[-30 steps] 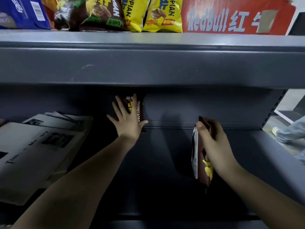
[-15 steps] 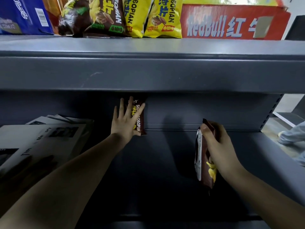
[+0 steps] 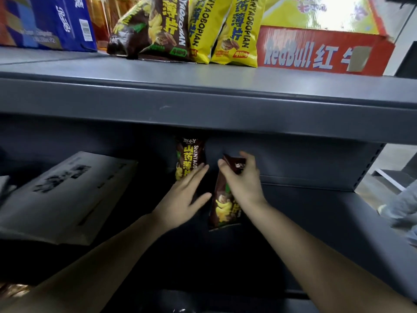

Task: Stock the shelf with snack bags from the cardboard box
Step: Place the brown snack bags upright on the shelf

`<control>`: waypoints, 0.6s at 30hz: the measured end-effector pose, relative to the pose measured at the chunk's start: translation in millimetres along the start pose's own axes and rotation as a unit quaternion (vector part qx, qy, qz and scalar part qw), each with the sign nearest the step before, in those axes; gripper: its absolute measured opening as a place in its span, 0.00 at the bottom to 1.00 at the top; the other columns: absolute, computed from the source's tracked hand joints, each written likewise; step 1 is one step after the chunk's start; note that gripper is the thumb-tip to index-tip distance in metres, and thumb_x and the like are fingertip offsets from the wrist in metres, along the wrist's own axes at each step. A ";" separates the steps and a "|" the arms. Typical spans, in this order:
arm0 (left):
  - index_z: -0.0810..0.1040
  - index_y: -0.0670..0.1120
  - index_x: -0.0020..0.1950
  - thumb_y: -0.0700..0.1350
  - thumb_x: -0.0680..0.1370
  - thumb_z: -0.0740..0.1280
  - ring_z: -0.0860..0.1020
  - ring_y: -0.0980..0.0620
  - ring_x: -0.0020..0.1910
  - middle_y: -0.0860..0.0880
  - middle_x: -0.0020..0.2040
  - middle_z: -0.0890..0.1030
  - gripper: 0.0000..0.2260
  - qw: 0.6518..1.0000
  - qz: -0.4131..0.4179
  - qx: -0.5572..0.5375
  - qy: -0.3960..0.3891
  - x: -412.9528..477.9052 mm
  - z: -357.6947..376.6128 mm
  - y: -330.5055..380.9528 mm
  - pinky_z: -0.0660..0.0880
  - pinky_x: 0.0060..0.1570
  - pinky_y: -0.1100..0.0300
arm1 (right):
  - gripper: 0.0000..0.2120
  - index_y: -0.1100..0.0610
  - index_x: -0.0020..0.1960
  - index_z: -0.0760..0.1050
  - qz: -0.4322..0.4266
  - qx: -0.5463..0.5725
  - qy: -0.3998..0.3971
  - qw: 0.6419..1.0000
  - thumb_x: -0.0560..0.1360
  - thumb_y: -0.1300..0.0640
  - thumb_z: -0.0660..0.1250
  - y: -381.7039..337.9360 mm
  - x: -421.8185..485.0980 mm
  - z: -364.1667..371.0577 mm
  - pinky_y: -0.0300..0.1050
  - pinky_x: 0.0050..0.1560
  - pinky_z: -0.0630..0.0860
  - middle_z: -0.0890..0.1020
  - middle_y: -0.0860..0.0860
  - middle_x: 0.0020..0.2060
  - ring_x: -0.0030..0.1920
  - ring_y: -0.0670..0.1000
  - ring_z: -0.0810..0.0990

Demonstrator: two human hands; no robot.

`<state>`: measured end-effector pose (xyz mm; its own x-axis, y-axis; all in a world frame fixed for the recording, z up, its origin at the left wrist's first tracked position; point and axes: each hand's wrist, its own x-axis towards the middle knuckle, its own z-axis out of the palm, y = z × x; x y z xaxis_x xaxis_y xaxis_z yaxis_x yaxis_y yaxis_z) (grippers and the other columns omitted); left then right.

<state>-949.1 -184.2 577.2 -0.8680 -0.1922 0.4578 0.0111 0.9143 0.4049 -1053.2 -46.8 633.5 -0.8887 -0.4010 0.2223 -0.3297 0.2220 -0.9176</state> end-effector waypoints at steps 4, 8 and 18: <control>0.35 0.69 0.72 0.67 0.69 0.66 0.55 0.70 0.71 0.63 0.73 0.54 0.45 0.985 -0.084 -0.144 -0.045 -9.1 1.0 2.6 0.53 0.64 0.79 | 0.34 0.52 0.70 0.63 0.007 -0.012 0.014 1.000 0.70 0.40 0.70 -13.4 10.4 32.9 0.48 0.59 0.69 0.69 0.56 0.65 0.67 0.58 0.69; 0.37 0.73 0.69 0.53 0.65 0.78 0.65 0.58 0.70 0.55 0.74 0.62 0.53 0.963 -0.160 -0.216 -0.003 -8.6 7.4 -2.3 0.65 0.69 0.59 | 0.37 0.55 0.70 0.63 0.027 -0.035 0.029 0.999 0.69 0.40 0.72 -25.5 17.8 62.4 0.52 0.60 0.67 0.65 0.56 0.66 0.69 0.58 0.61; 0.41 0.72 0.71 0.34 0.71 0.69 0.72 0.54 0.65 0.53 0.69 0.69 0.49 0.940 -0.241 -0.218 0.103 2.1 11.4 -27.5 0.70 0.65 0.46 | 0.36 0.57 0.76 0.52 -0.084 -0.066 -0.107 0.989 0.75 0.57 0.68 -16.4 21.3 86.9 0.45 0.67 0.62 0.61 0.58 0.67 0.69 0.61 0.65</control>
<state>-956.9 -205.7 557.9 -0.7104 -0.6529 0.2629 -0.1177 0.4785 0.8702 -1039.0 -136.2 624.7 -0.7350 -0.6171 0.2809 -0.5185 0.2445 -0.8194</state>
